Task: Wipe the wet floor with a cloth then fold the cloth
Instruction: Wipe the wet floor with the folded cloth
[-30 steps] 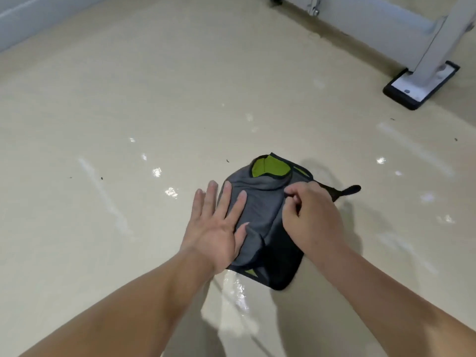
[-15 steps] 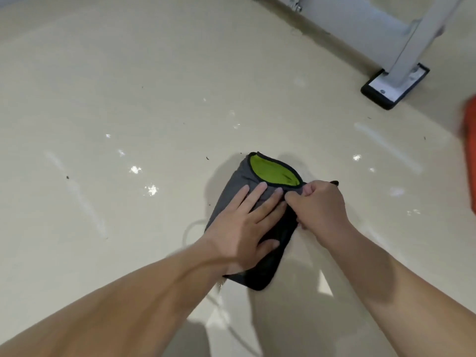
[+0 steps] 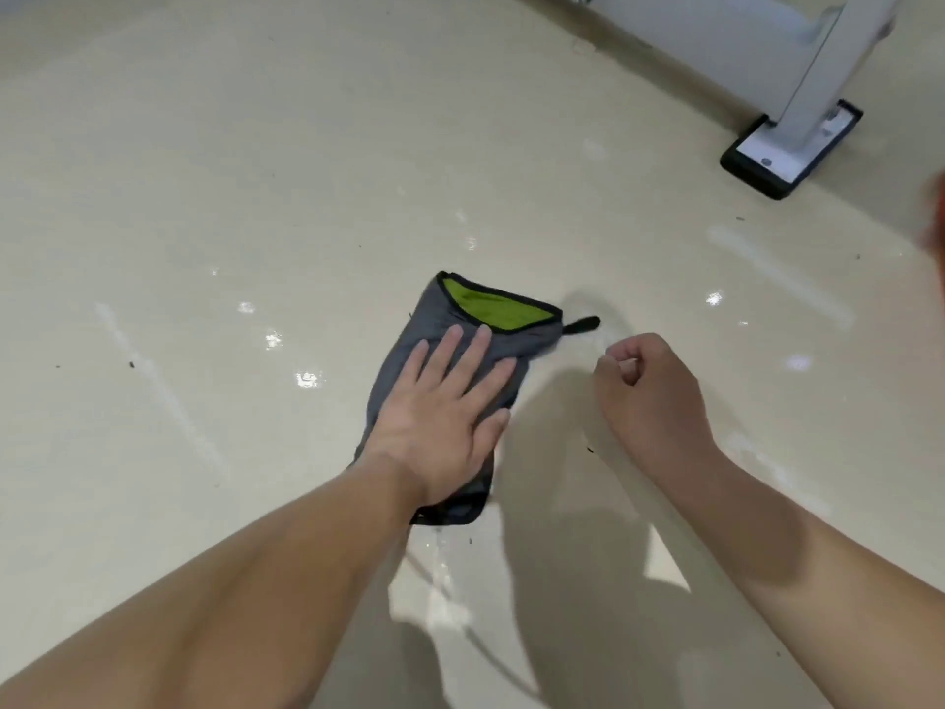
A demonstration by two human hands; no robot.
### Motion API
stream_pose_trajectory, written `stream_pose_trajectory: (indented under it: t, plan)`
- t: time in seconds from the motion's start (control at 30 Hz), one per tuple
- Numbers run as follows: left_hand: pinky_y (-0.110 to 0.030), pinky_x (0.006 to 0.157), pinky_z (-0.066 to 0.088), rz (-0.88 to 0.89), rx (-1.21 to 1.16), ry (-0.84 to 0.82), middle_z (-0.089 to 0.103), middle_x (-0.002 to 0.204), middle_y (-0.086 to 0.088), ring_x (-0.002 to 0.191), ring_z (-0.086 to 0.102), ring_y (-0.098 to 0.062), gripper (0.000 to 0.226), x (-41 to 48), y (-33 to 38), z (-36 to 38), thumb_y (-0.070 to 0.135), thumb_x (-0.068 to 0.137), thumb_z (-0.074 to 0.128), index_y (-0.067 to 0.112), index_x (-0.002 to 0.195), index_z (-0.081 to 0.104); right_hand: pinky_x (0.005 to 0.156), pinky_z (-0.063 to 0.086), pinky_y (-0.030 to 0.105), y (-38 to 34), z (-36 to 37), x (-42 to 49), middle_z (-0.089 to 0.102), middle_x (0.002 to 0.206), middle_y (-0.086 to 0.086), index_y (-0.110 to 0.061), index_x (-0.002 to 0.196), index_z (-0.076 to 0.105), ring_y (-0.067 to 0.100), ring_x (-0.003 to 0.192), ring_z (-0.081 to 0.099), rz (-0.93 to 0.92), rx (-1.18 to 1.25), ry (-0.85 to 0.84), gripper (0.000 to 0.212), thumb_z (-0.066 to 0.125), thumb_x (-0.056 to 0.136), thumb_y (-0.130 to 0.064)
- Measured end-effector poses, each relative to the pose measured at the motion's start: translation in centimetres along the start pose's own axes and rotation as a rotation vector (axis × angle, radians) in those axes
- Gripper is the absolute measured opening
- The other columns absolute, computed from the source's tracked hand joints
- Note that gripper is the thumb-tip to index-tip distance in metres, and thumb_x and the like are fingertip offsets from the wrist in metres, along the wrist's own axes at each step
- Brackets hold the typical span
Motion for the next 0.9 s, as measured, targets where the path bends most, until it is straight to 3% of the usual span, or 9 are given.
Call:
stream_pose_trajectory:
  t: [0.17,0.23,0.33,0.4,0.5,0.63,0.7,0.8,0.9]
  plan:
    - [-0.047,0.127,-0.008,-0.446,-0.105,-0.079,-0.027,0.168,0.004,0.155,-0.024,-0.022,0.065,-7.0,-17.5,0.4,0.060,0.102,0.002,0.038,0.162,-0.010,0.060,0.049,0.030,-5.5,5.9,-3.1,0.060,0.073,-0.011,-0.028,0.092,0.061,0.011,0.064,0.058,-0.082,0.022,-0.197,0.008,0.056,0.097,-0.028]
    - [-0.050,0.127,-0.007,-0.551,-0.136,-0.088,-0.025,0.169,0.001,0.155,-0.023,-0.026,0.068,-9.9,-20.0,1.1,0.062,0.100,0.002,0.037,0.162,-0.011,0.060,0.050,0.029,-6.7,8.0,-5.0,0.063,0.076,-0.011,-0.029,0.093,0.061,0.009,0.064,0.059,-0.074,-0.025,-0.310,0.007,0.056,0.098,-0.031]
    - [-0.055,0.125,-0.006,-0.554,-0.131,-0.033,-0.021,0.170,-0.002,0.156,-0.020,-0.032,0.067,-11.2,-19.1,1.8,0.059,0.102,0.002,0.032,0.163,-0.010,0.075,0.058,0.037,-7.4,9.9,-8.7,0.068,0.089,-0.014,-0.035,0.103,0.055,0.014,0.077,0.068,-0.103,-0.336,-0.462,0.012,0.048,0.098,-0.042]
    - [-0.057,0.125,-0.004,-0.453,-0.113,0.003,-0.016,0.171,-0.003,0.156,-0.017,-0.036,0.066,-10.7,-16.2,1.9,0.056,0.104,0.003,0.029,0.163,-0.006,0.079,0.056,0.035,-7.2,9.1,-11.0,0.068,0.091,-0.017,-0.036,0.105,0.055,0.012,0.084,0.067,-0.115,-0.530,-0.460,0.014,0.044,0.098,-0.041]
    - [-0.060,0.124,0.001,-0.137,-0.091,0.057,-0.003,0.173,-0.005,0.156,-0.009,-0.040,0.065,-10.4,-8.3,1.7,0.052,0.105,0.011,0.026,0.164,0.009,0.076,0.054,0.032,-6.0,6.9,-13.6,0.068,0.087,-0.017,-0.032,0.096,0.059,0.013,0.086,0.065,-0.051,-0.586,-0.377,0.016,0.043,0.095,-0.037]
    - [-0.060,0.122,-0.008,0.425,-0.018,-0.090,-0.008,0.173,-0.003,0.154,-0.021,-0.039,0.064,-13.9,5.4,3.8,0.051,0.106,0.018,0.024,0.164,0.016,0.075,0.053,0.036,-2.4,4.3,-17.7,0.067,0.087,-0.010,-0.029,0.092,0.057,0.023,0.087,0.064,0.062,-0.602,-0.207,0.017,0.044,0.097,-0.038]
    - [-0.059,0.121,-0.013,0.653,0.057,-0.185,-0.008,0.172,0.002,0.154,-0.025,-0.035,0.062,-15.5,9.5,4.6,0.053,0.107,0.016,0.029,0.163,0.016,0.081,0.055,0.041,-0.3,3.2,-20.1,0.068,0.087,-0.006,-0.029,0.095,0.058,0.025,0.087,0.065,0.146,-0.611,-0.226,0.014,0.047,0.097,-0.037]
    - [-0.052,0.124,-0.016,0.765,0.029,-0.309,-0.011,0.171,0.008,0.155,-0.023,-0.028,0.058,-16.1,10.9,3.4,0.053,0.108,0.015,0.035,0.163,0.012,0.088,0.055,0.038,1.5,1.4,-25.6,0.070,0.098,-0.005,-0.026,0.110,0.061,0.022,0.093,0.066,0.269,-0.703,-0.353,0.024,0.049,0.095,-0.041]
    - [-0.047,0.127,-0.009,0.739,0.032,-0.298,-0.015,0.171,0.006,0.156,-0.020,-0.026,0.056,-15.8,10.1,0.7,0.045,0.110,0.018,0.036,0.163,0.004,0.092,0.054,0.036,1.3,-1.0,-29.8,0.065,0.118,-0.007,-0.028,0.128,0.054,0.020,0.109,0.064,0.257,-0.908,-0.427,0.036,0.041,0.100,-0.045]
Point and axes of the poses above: each hand's wrist, its own x-axis towards the middle knuckle, its own z-axis out of the palm, y = z × x, the point moved 8 cm from there along x, towards the middle knuckle
